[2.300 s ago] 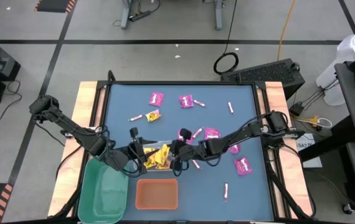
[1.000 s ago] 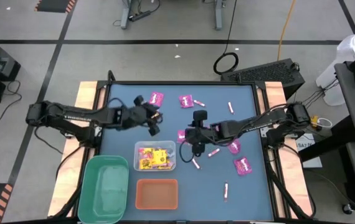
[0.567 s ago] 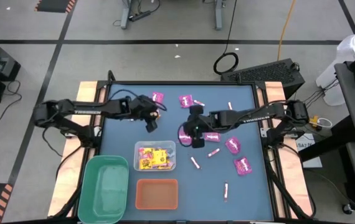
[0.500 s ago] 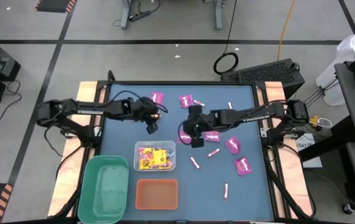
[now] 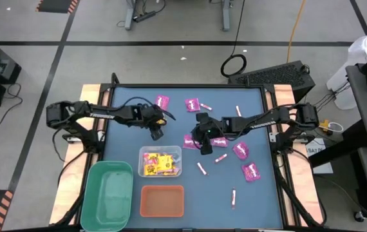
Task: Sort candy
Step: Put the yellow candy into the transparent bin
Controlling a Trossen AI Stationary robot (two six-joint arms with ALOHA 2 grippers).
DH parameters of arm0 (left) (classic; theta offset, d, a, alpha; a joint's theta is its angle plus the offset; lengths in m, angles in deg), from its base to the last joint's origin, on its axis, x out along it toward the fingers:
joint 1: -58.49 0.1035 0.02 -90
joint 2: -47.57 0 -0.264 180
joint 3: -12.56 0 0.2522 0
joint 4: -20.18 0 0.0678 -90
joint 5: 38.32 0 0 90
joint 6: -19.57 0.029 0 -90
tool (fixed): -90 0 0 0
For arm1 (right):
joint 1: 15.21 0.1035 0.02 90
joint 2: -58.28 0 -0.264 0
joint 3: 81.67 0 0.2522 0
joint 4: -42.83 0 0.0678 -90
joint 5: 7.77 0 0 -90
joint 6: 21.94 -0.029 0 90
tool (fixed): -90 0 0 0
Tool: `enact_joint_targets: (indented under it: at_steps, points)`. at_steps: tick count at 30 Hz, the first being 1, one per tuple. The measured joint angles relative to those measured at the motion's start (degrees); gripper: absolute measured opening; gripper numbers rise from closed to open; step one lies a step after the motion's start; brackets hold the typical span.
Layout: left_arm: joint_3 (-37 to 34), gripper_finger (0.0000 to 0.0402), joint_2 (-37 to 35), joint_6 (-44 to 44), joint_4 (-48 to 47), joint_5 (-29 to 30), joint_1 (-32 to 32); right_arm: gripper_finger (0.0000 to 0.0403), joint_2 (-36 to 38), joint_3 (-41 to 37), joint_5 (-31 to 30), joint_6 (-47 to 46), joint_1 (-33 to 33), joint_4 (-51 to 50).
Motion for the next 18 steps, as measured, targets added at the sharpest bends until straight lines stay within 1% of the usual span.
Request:
enact_joint_targets:
  at_steps: [3, 6, 10, 14, 18]
  points:
    - [-0.02, 0.0153, 1.09, 0.02, -0.66, 0.09, 0.00, 0.0127, 0.00, -1.36, 0.00, 0.00, 0.02, 2.56]
    - [-0.02, 0.0153, 2.59, 0.46, -0.63, 0.16, 0.00, 0.0127, 0.00, -1.82, 0.00, -0.28, 0.02, 2.70]
    - [-0.02, 0.0153, 5.06, 1.53, -0.35, 3.90, -0.04, 0.0128, 0.00, -1.84, -0.02, -0.92, 0.02, 3.11]
    - [0.08, 0.0153, 7.22, 1.60, 0.27, 4.62, -0.11, 0.0128, 0.00, -1.84, -0.01, -1.18, 0.02, 3.39]
    - [0.18, 0.0149, 7.85, 1.64, 0.76, 4.74, -0.22, 0.0128, 0.00, -1.84, -0.02, -2.15, 0.02, 3.51]
